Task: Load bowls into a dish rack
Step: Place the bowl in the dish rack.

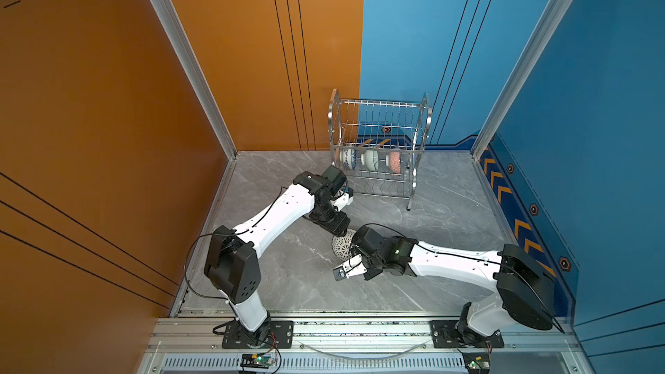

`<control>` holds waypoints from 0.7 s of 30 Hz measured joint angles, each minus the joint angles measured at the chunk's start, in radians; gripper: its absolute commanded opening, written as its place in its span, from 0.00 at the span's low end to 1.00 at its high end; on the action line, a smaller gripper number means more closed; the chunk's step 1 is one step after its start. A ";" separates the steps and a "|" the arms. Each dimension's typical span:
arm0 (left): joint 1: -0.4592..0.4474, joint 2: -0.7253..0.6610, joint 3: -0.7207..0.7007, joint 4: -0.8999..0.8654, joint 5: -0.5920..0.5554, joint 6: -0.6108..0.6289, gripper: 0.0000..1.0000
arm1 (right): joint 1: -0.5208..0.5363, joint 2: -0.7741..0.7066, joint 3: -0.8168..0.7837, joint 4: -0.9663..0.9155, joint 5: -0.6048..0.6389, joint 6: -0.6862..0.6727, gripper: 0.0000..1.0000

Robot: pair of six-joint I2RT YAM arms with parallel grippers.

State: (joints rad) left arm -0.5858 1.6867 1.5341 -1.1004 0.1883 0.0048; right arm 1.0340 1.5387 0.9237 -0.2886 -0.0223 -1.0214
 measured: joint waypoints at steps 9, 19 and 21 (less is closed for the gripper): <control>0.073 -0.153 -0.022 0.047 -0.018 -0.076 0.98 | -0.041 0.005 -0.003 0.015 -0.023 0.005 0.00; 0.265 -0.646 -0.403 0.262 -0.058 -0.165 0.98 | -0.045 0.012 -0.003 0.063 -0.063 0.071 0.00; 0.280 -0.722 -0.485 0.322 -0.038 -0.172 0.98 | -0.045 0.011 -0.005 0.079 -0.076 0.094 0.00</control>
State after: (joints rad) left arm -0.3054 0.9646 1.0489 -0.7780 0.1501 -0.1677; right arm 0.9894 1.5497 0.9188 -0.2092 -0.0982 -0.9272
